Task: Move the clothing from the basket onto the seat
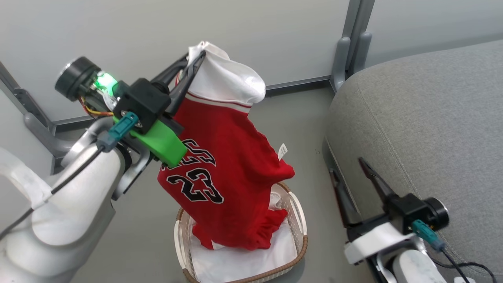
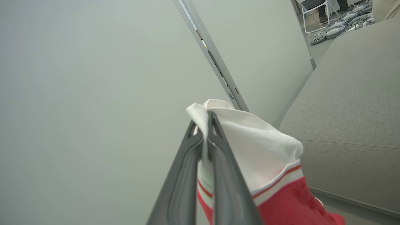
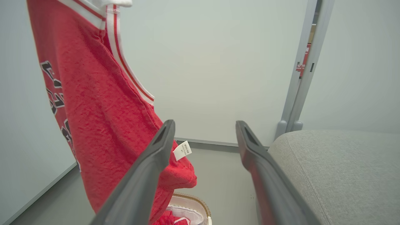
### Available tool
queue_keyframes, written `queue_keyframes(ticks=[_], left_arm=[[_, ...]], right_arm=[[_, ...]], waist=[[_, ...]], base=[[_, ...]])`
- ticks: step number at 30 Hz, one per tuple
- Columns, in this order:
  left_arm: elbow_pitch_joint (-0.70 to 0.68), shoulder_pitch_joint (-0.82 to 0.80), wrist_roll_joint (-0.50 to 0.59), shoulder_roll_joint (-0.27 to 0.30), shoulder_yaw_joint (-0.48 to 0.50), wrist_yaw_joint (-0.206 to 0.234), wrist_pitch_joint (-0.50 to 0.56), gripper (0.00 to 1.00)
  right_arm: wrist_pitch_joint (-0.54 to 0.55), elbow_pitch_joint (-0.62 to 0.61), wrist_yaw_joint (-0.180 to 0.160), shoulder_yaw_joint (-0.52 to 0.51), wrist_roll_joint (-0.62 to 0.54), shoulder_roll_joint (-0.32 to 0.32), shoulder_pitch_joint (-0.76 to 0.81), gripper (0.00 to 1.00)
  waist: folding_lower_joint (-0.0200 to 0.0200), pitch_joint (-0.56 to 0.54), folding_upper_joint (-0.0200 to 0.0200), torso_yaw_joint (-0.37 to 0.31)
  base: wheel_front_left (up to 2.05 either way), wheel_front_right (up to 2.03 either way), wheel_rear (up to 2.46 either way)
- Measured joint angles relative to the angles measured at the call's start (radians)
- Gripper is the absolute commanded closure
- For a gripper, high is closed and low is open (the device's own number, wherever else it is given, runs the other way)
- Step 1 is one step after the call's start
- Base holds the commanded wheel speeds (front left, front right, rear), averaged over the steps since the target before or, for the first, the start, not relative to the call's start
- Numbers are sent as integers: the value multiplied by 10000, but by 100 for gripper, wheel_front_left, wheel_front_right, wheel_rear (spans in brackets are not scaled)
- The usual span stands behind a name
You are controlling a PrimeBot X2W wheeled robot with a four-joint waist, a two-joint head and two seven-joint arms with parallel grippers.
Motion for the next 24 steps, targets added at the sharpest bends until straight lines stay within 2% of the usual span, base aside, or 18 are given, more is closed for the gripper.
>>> queue_keyframes(ticks=[9, 16, 24], left_arm=[[23, -425, -211, -86, -159, 0, -48, 100], [-100, -436, -270, -240, -472, 0, -117, 100], [-322, -467, -270, -391, -692, 0, -115, 100]], right_arm=[[0, 232, 0, 1820, 4, 8, -1457, 0], [-2, 1766, 0, 3028, -27, 8, -3027, 0], [-2, 3776, 2, 4541, 876, -274, -4884, 0]], waist=[[0, -48, 0, -76], [0, -151, 0, 79], [0, -292, 0, 253]], base=[[0, 0, 0], [0, 0, 0], [0, 0, 0]])
